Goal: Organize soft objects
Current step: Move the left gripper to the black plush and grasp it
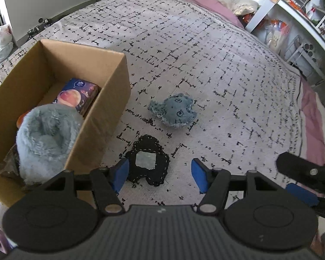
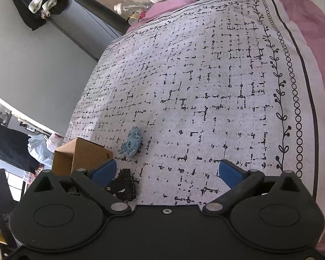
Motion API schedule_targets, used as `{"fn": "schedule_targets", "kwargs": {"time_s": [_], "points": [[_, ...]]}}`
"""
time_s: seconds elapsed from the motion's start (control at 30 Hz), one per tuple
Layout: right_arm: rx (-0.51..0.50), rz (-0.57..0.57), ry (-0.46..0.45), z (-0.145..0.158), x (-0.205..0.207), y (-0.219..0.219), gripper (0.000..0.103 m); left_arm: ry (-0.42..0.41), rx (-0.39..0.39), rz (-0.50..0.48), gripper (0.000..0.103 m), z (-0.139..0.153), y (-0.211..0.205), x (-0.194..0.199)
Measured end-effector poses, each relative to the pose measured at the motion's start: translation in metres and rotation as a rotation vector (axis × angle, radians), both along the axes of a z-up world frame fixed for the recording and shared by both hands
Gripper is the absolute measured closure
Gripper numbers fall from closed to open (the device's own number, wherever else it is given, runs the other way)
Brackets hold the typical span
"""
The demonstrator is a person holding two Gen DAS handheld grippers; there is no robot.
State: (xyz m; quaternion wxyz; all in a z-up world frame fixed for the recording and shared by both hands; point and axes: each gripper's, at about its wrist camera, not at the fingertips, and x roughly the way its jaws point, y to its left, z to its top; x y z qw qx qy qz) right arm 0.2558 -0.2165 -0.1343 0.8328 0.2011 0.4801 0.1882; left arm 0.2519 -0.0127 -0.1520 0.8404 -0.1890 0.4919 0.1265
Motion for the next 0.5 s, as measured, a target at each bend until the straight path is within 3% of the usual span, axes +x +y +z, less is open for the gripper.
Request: {"fn": "schedule_targets", "kwargs": {"time_s": [0.27, 0.5], "points": [[0.011, 0.009, 0.015, -0.005, 0.004, -0.001, 0.001, 0.049, 0.070, -0.012, 0.041, -0.023, -0.009, 0.013], [0.009, 0.014, 0.023, -0.009, 0.007, 0.000, 0.001, 0.064, 0.066, -0.013, 0.047, -0.037, -0.008, 0.017]]}}
